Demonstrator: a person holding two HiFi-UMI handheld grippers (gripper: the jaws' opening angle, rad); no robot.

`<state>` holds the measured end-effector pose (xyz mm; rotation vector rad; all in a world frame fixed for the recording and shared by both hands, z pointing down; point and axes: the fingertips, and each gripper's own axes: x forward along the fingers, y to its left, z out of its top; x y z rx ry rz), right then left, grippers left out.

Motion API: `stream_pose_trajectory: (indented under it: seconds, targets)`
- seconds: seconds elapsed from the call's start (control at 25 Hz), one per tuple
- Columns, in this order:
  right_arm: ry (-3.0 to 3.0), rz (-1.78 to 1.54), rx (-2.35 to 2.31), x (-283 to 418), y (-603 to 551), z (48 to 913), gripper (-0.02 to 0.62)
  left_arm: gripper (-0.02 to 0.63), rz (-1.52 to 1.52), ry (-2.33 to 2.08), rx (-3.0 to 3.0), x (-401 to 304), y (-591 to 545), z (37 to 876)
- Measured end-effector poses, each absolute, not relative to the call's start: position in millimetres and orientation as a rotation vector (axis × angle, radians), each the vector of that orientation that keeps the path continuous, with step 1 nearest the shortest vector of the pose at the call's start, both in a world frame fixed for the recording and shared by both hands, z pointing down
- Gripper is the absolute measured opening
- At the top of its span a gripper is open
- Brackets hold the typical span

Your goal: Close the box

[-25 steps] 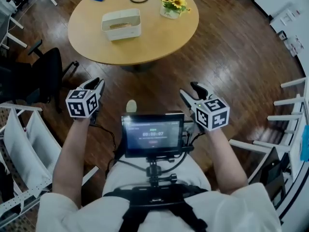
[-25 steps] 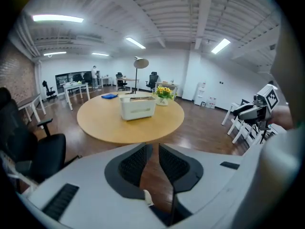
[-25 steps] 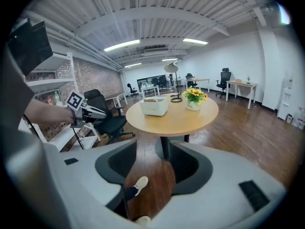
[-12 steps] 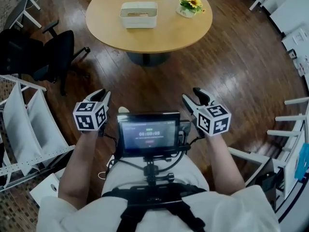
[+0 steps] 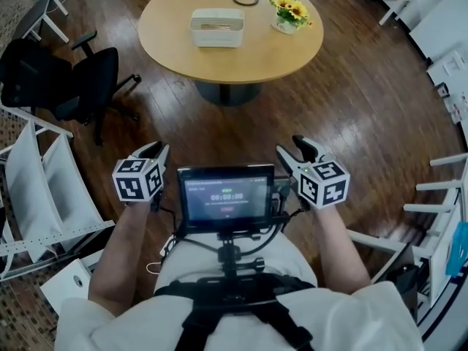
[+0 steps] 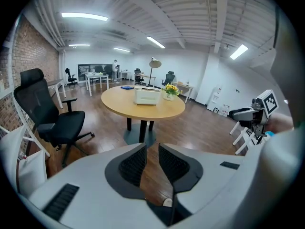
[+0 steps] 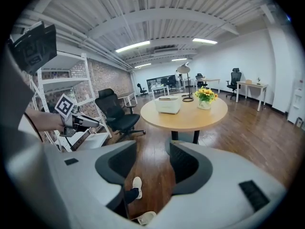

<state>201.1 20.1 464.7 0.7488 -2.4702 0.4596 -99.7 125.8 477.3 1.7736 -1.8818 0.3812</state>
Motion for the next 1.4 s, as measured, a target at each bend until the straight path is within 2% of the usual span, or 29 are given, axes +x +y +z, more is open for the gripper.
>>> stream_pose_trajectory:
  seconds: [1.4]
  targets:
    - [-2.464,0.424,0.676,191,45,469,0.224,0.087,0.401,-1.881,1.73,-94,161,496]
